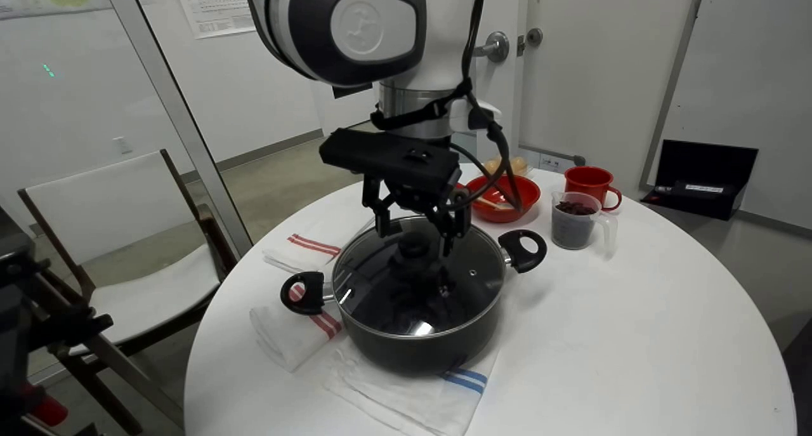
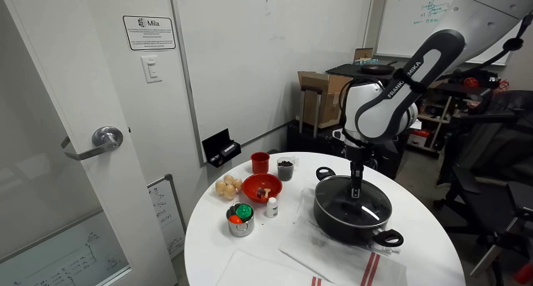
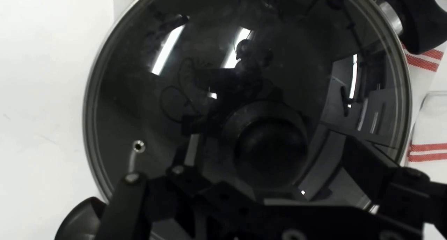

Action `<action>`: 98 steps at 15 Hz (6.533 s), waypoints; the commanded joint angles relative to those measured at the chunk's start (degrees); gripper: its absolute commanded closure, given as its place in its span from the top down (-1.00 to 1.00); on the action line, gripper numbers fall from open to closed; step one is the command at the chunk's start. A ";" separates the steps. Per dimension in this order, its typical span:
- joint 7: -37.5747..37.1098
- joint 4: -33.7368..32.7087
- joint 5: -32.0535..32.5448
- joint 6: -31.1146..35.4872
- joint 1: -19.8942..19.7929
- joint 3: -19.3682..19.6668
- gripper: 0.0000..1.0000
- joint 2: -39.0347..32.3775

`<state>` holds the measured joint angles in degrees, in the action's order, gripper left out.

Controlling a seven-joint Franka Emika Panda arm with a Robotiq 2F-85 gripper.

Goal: Remove the lid from the pot

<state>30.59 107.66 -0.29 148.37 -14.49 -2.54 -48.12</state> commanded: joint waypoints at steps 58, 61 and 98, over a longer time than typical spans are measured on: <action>9.98 -4.64 17.40 -2.87 15.45 -6.01 -0.50 7.44; 11.29 -7.96 17.42 -4.07 17.23 -7.45 -0.50 3.60; 19.12 -31.07 17.02 -9.12 21.00 -8.29 1.00 -22.43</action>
<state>50.13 72.22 16.46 136.82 6.98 -10.57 -73.77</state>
